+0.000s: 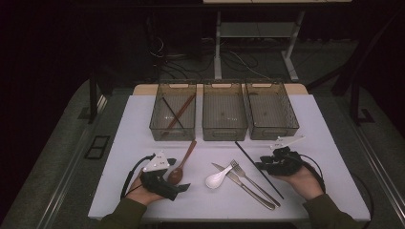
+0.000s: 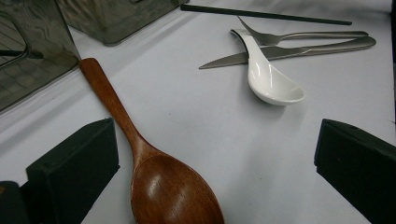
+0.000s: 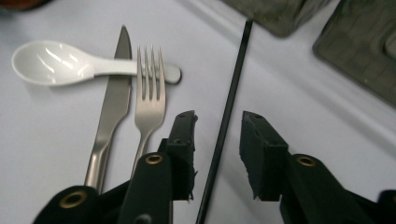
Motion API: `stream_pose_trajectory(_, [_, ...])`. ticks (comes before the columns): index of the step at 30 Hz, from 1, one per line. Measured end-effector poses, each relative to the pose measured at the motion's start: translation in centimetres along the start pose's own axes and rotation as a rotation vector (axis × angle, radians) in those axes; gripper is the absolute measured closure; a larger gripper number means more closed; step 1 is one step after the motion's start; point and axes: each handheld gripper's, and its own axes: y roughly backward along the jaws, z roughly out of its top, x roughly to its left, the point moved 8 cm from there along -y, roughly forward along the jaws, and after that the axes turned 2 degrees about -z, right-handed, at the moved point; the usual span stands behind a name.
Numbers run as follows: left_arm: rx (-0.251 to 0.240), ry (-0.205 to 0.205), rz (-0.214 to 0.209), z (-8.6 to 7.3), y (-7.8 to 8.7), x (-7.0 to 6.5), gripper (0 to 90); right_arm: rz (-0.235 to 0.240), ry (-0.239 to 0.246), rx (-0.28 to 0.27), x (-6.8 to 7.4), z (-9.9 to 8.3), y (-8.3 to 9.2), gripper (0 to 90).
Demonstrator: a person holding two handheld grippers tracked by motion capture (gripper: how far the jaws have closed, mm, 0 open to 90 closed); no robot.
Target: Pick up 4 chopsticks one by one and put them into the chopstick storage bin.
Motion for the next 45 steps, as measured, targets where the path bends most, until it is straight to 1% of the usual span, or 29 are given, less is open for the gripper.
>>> stream_pose_trajectory(1, [0.002, 0.001, 0.0, 0.0, 0.0, 0.0, 0.0, 0.002, -0.009, 0.007, 0.1, -0.3, 0.0, 68.3])
stream_pose_trajectory(3, [0.002, 0.002, 0.001, 0.0, 0.0, 0.0, 0.0, 0.007, -0.011, 0.024, 0.2, -1.0, -0.2, 70.8])
stream_pose_trajectory(5, [0.0, 0.001, 0.002, 0.0, 0.0, 0.0, 0.0, 0.012, -0.009, 0.032, 0.3, -1.2, -0.5, 72.7])
stream_pose_trajectory(11, [0.003, 0.0, -0.002, 0.0, 0.0, 0.0, 0.0, -0.023, 0.006, 0.06, 0.0, -1.3, -1.2, 76.6])
stream_pose_trajectory(14, [0.005, -0.003, -0.004, -0.1, 0.0, 0.0, 0.0, -0.025, 0.004, 0.063, 0.0, -1.3, -1.5, 77.6])
stream_pose_trajectory(19, [0.005, -0.002, -0.003, -0.1, 0.0, 0.0, 0.0, -0.035, 0.022, 0.08, 0.1, -1.4, -1.9, 79.6])
stream_pose_trajectory(32, [0.013, -0.005, -0.003, -0.2, -0.1, -0.1, 0.0, -0.057, 0.052, 0.083, 0.1, -1.5, -2.0, 85.0])
stream_pose_trajectory(45, [0.016, -0.007, -0.004, -0.2, -0.2, -0.1, 0.0, -0.051, 0.068, 0.084, 0.1, -1.5, -2.0, 86.5])
